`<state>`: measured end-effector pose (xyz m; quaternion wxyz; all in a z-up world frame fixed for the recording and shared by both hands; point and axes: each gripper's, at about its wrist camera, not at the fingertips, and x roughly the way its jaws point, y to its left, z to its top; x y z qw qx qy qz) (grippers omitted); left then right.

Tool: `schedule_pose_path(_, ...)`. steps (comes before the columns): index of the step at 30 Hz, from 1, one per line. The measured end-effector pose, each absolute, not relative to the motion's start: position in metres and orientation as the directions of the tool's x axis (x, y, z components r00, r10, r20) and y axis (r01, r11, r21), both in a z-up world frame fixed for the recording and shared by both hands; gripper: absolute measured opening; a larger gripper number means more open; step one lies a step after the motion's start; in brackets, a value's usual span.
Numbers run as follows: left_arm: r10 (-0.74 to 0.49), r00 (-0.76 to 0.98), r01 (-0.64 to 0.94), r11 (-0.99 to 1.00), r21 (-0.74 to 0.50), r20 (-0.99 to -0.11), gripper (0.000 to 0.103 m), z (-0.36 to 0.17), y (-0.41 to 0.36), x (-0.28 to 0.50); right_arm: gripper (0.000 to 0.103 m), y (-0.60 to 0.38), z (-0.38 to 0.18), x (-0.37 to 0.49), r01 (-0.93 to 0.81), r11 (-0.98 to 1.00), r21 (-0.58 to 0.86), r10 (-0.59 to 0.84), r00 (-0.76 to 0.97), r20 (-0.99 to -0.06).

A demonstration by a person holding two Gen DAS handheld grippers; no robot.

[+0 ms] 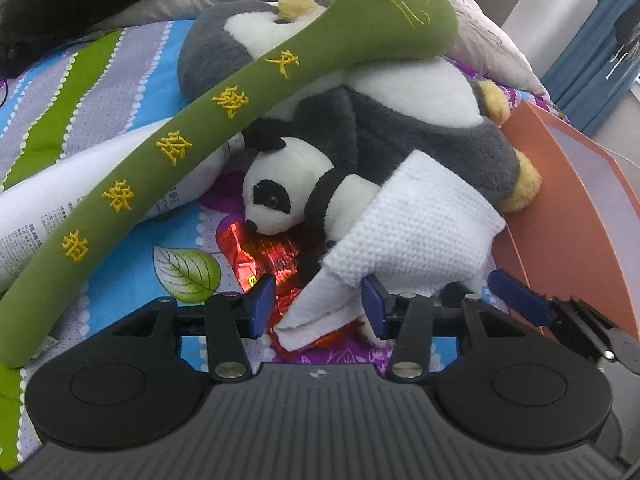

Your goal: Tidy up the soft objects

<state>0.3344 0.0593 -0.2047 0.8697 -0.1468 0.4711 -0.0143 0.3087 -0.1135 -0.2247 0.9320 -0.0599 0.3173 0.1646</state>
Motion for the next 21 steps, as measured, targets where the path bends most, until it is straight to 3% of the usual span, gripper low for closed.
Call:
schedule_pose_path(2,-0.177,0.555,-0.1,0.956,-0.277,-0.813,0.033,-0.205,0.057,0.337,0.042,-0.114,-0.229,0.31,-0.343,0.94,0.002,0.268,0.733,-0.625)
schedule_pose_path(5,-0.158,0.559,-0.096,0.963,-0.253,-0.814,0.025,-0.205,0.052,0.338,0.042,-0.119,-0.236,0.309,-0.335,0.941,0.058,0.29,0.704,-0.649)
schedule_pose_path(16,-0.159,0.582,-0.14,0.947,-0.291,-0.798,0.019,-0.199,0.057,0.33,0.042,-0.111,-0.256,0.328,-0.324,0.933,0.155,0.336,0.635,-0.696)
schedule_pose_path(17,-0.157,0.586,-0.143,0.946,-0.292,-0.795,0.019,-0.197,0.057,0.329,0.04,-0.111,-0.256,0.329,-0.33,0.929,0.167,0.347,0.626,-0.698)
schedule_pose_path(19,-0.155,0.585,-0.155,0.942,-0.297,-0.796,0.018,-0.193,0.059,0.327,0.013,-0.11,-0.257,0.33,-0.342,0.918,0.199,0.377,0.602,-0.704)
schedule_pose_path(21,-0.153,0.591,-0.164,0.938,-0.304,-0.792,0.017,-0.188,0.062,0.324,0.012,-0.109,-0.255,0.327,-0.35,0.918,0.19,0.376,0.607,-0.7)
